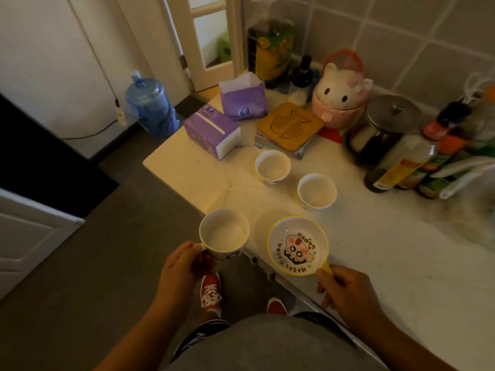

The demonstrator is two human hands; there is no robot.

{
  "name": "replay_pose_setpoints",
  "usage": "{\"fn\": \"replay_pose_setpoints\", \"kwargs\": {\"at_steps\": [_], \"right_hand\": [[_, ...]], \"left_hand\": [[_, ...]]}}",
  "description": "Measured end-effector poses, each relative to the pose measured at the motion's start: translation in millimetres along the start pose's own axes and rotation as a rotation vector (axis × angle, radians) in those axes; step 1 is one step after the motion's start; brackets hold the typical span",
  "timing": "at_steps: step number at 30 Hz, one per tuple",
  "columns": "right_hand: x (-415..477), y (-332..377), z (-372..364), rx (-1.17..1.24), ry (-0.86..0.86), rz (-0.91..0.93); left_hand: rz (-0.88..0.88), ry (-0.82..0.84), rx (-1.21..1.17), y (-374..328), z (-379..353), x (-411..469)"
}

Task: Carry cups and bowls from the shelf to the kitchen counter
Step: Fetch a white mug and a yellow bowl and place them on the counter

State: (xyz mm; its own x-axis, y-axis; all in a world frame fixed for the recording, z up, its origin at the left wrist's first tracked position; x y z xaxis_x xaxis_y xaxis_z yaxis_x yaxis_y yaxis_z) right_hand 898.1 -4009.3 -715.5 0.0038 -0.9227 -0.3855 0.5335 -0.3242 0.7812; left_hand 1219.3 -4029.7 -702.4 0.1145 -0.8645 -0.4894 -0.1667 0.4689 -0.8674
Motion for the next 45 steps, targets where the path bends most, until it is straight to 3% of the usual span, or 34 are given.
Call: {"fn": "replay_pose_setpoints", "kwargs": {"at_steps": [11, 16, 21, 36, 45], "right_hand": [[-8, 26, -47, 0.253, -0.337, -0.274], [-21, 26, -67, 0.361, -0.458, -0.374], [-32, 23, -65, 0.405, -0.539, -0.397], [-30, 23, -37, 0.299, -0.555, -0.353], [-32, 16, -33, 0.297, -0.541, -0.352]], "left_hand": [[0.152, 0.470, 0.206, -44, -3, 109], [0.056, 0.660, 0.469, -58, -15, 124], [0.057, 0.667, 0.512, -49, -28, 133], [0.116, 0.681, 0.552, -24, -38, 148], [0.012, 0.717, 0.817, -21, -41, 152]]}}
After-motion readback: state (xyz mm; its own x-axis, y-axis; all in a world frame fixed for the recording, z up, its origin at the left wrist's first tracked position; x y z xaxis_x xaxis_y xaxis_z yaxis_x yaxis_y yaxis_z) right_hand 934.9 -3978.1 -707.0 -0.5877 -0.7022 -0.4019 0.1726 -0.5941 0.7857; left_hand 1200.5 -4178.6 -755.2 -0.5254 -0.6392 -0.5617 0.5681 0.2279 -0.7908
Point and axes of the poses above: each hand's wrist, its own x-axis towards the middle knuckle, its own z-axis out of the back of the hand, y = z × x, the point moved 8 cm from there along x, towards the middle knuckle, and after that the axes turned 7 degrees about y, right-handed, at the moved point
